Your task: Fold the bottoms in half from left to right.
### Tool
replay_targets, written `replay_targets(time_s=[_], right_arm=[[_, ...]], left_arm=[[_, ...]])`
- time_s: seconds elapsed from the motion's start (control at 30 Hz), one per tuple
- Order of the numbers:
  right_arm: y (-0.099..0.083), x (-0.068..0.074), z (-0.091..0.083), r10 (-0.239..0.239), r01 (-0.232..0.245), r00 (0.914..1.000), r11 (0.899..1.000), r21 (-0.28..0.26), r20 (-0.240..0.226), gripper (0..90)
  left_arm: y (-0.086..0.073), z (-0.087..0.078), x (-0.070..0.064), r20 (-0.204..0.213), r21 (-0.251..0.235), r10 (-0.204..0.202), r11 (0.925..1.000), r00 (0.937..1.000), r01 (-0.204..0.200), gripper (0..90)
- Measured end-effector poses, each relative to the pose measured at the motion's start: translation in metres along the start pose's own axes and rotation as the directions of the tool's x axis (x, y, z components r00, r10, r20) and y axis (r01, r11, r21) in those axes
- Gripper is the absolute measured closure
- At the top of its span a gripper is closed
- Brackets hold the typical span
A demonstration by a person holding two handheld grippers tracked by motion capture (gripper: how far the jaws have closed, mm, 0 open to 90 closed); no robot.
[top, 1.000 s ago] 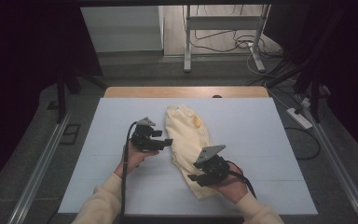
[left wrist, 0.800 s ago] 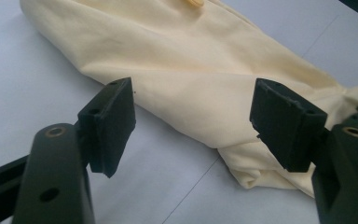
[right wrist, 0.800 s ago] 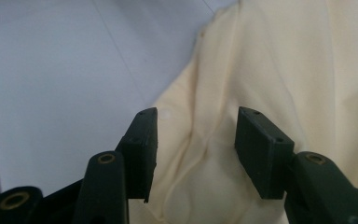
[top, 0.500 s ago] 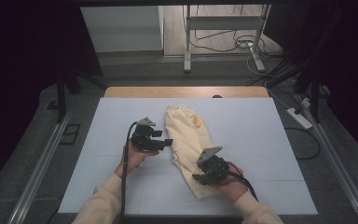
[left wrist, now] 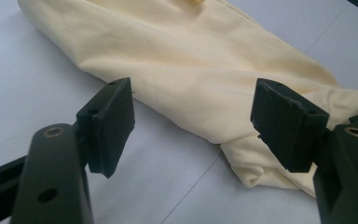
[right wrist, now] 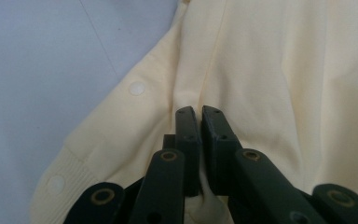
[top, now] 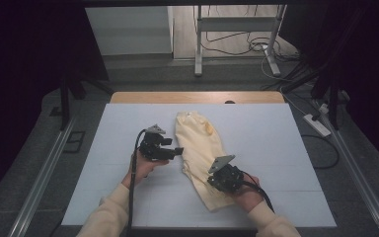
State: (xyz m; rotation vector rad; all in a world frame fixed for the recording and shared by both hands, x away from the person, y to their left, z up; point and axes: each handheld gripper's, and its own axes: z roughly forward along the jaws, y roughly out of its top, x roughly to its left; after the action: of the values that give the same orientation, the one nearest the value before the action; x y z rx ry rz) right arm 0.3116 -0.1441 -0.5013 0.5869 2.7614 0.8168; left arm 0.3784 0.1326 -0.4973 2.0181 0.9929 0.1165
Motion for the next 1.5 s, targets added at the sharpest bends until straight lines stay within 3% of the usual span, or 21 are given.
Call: replay_targets(time_s=[0.33,0.6,0.9,0.97,1.03,1.1,1.23,1.5], right_arm=[[0.002,-0.002,-0.013,0.035,-0.042,0.9963,0.996,-0.082,-0.079,86.4],[0.014,0.013,-0.026,0.023,-0.048,0.99,0.983,-0.178,-0.139,86.7],[0.011,0.022,-0.004,0.012,-0.033,0.9888,0.99,-0.136,-0.149,85.2],[0.01,0.022,-0.001,0.01,-0.03,0.9887,0.991,-0.132,-0.15,80.1],[0.01,0.021,-0.004,0.007,-0.028,0.9901,0.988,-0.153,-0.14,68.7],[0.01,0.017,-0.01,0.016,-0.038,0.9925,0.983,-0.178,-0.121,59.0],[0.006,-0.002,-0.026,0.088,-0.105,0.9925,0.97,-0.221,-0.086,51.2],[-0.016,-0.041,-0.032,0.222,-0.216,0.9751,0.958,-0.186,0.008,43.9]], left_arm=[[0.0,-0.001,0.001,-0.001,-0.008,-0.008,0.9999,1.0,0.008,29.6],[0.0,-0.002,0.001,-0.003,-0.01,-0.006,0.9999,1.0,0.006,29.4],[0.0,-0.002,0.001,-0.005,-0.008,-0.005,1.0,1.0,0.005,29.3],[0.0,-0.002,0.001,-0.005,-0.009,-0.004,1.0,1.0,0.004,29.2],[0.0,-0.002,0.001,-0.005,-0.011,-0.007,0.9999,1.0,0.006,29.1],[-0.001,-0.003,0.001,-0.006,-0.012,-0.008,0.9999,1.0,0.008,29.1],[-0.001,-0.003,0.002,-0.005,-0.012,-0.005,0.9999,1.0,0.005,29.0],[-0.001,-0.002,0.002,-0.005,-0.006,-0.002,1.0,1.0,0.002,28.8]])
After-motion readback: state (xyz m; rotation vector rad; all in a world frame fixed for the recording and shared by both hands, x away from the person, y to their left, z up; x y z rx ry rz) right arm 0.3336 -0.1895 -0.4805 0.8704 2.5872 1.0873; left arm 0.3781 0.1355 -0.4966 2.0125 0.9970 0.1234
